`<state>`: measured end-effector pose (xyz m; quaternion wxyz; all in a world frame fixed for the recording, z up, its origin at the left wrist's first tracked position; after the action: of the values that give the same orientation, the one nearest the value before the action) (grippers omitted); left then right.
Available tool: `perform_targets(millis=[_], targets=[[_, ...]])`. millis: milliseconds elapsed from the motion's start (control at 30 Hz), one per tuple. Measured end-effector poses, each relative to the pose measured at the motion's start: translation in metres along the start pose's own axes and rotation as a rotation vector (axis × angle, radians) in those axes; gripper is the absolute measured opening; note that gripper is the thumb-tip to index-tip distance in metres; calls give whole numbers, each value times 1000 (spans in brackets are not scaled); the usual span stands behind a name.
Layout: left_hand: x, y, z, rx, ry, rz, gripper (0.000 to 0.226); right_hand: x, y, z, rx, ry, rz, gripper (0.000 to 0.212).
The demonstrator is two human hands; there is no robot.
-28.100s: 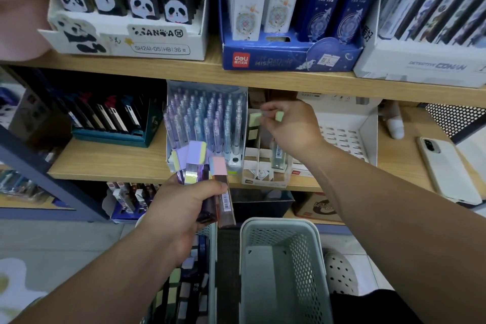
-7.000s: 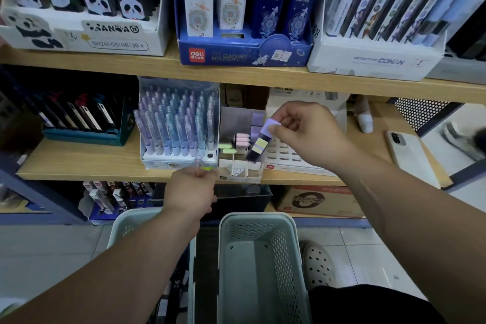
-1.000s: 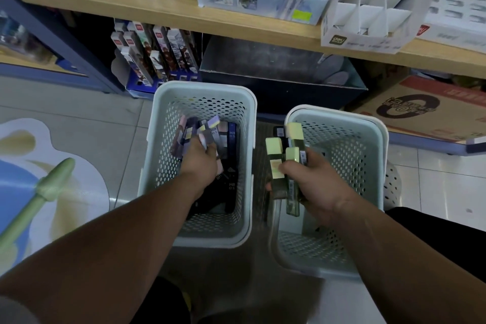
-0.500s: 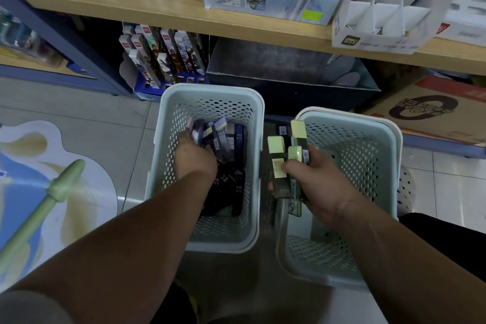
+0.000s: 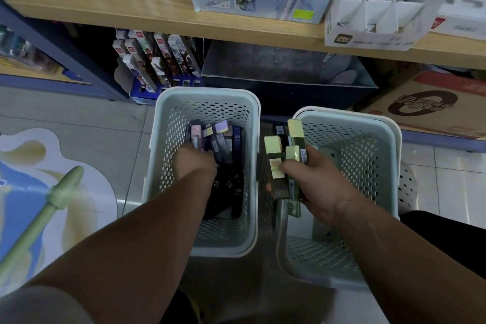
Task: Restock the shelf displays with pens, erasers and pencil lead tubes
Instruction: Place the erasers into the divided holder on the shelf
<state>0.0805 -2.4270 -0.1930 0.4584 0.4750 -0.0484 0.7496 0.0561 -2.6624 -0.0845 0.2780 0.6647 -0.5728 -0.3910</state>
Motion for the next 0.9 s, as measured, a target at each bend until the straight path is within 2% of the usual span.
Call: perform_targets(millis=[233, 333, 533, 700, 900], targets=[[-13, 4, -10, -70, 50, 69, 17, 4, -2, 5, -5, 26, 3, 28], [-12, 2, -15, -64, 110, 50, 17, 5, -2, 5, -9, 20, 5, 28], [-13, -7, -14, 9, 74, -16, 30, 5, -1, 5, -12, 30, 3, 28], [-7, -8, -13, 35, 71, -67, 32, 4, -1, 6, -9, 31, 9, 28], [-1, 4, -12, 33, 342, -77, 14, 6, 2, 3, -13, 48, 15, 28]])
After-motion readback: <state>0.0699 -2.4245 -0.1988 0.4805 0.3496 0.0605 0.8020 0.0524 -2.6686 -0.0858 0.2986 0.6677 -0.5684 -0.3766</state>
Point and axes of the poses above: each hand's wrist, its own y-axis away from the middle knuckle, its own x-axis out of the back of the hand, z = x × y, the point moved 4 cm from there along -y, towards the middle knuckle, and after that the axes turned 13 degrees about -x, right-handed, at the moved point
